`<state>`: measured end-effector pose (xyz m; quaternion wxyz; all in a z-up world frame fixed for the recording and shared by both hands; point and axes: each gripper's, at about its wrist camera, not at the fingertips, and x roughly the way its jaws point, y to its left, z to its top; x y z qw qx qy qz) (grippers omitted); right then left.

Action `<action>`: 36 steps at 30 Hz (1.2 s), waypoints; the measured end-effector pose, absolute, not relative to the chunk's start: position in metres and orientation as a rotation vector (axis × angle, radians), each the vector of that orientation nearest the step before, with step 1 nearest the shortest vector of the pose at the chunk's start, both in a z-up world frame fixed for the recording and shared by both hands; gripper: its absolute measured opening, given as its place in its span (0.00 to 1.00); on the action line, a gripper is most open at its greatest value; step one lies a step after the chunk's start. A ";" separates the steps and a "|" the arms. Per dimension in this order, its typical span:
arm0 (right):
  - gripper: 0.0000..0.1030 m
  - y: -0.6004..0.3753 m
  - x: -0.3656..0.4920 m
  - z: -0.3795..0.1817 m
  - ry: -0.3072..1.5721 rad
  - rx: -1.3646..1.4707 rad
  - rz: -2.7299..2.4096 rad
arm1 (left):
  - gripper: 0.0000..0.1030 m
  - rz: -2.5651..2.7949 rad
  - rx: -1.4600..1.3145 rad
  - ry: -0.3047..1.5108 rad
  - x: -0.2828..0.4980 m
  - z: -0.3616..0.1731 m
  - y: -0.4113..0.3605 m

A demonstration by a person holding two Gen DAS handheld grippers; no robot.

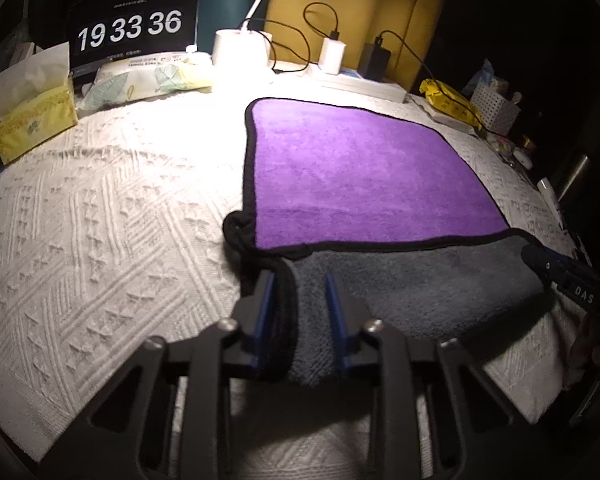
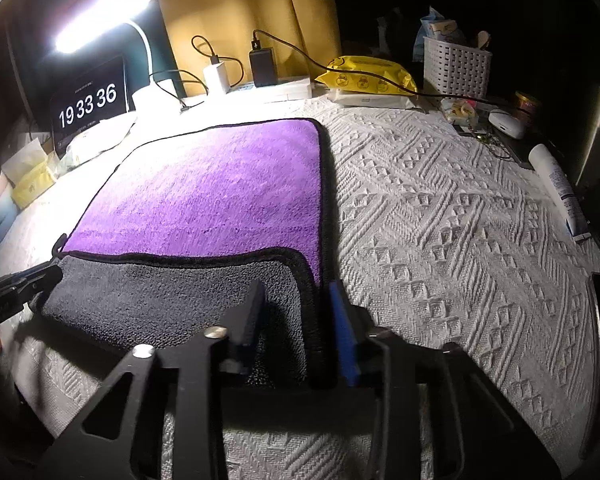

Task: Fold towel

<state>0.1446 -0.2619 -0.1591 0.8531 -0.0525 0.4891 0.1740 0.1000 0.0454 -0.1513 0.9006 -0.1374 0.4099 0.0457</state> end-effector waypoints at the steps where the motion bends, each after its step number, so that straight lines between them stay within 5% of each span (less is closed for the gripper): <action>1: 0.15 -0.261 0.144 -0.159 1.026 -0.117 0.366 | 0.18 0.089 -0.290 0.844 0.100 -0.151 0.046; 5: 0.07 -0.259 0.141 -0.155 1.006 -0.147 0.366 | 0.09 0.069 -0.280 0.824 0.098 -0.146 0.043; 36: 0.06 -0.226 0.175 -0.100 0.796 -0.190 0.362 | 0.08 0.036 -0.248 0.647 0.134 -0.091 0.070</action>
